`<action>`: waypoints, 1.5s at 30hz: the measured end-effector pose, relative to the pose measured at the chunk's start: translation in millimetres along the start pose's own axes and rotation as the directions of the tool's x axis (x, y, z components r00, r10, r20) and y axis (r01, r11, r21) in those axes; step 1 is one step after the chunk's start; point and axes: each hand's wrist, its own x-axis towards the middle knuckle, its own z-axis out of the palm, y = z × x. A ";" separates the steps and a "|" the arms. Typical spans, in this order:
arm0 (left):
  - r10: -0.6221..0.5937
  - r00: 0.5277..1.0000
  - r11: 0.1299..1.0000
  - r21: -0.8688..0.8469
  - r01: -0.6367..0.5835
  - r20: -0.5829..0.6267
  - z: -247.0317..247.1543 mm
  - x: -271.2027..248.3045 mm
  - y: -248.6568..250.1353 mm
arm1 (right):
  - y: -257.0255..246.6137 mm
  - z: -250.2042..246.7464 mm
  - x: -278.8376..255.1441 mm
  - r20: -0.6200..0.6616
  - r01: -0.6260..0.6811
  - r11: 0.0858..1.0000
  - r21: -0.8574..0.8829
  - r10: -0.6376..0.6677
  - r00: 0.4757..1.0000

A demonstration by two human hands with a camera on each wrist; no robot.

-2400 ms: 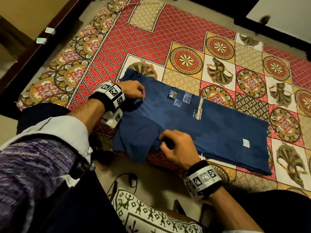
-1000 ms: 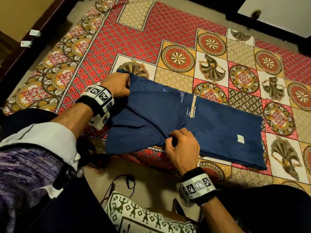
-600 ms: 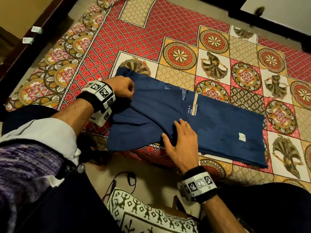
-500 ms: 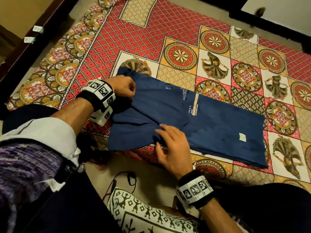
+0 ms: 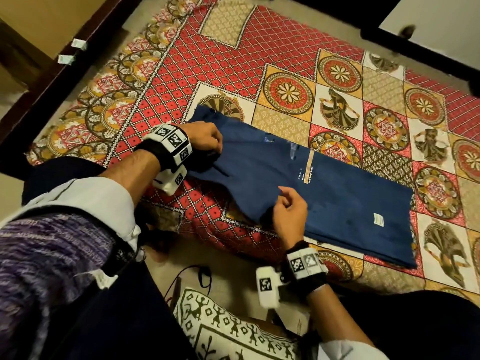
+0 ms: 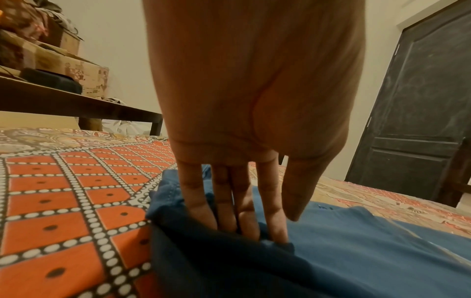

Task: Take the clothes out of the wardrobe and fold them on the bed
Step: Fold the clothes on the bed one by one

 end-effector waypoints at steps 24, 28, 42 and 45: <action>-0.056 0.991 0.997 0.044 0.062 -0.122 8.8 13.1 12.2 | 2.4 -22.7 -6.4 -0.210 -0.078 0.939 -0.335 0.007 0.978; -0.054 0.995 0.995 0.075 0.060 -0.079 6.4 12.2 18.4 | -3.1 -20.1 -1.7 -0.229 0.202 0.923 -0.329 -0.286 0.930; 0.113 0.962 0.984 0.165 -0.073 -0.250 9.8 16.4 20.5 | 9.5 -13.9 29.2 0.185 0.443 0.704 -0.555 -0.415 0.891; 0.291 0.921 0.950 0.187 -0.248 -0.258 23.1 13.0 34.4 | 5.8 -11.9 34.2 0.189 0.387 0.692 -0.609 -0.347 0.918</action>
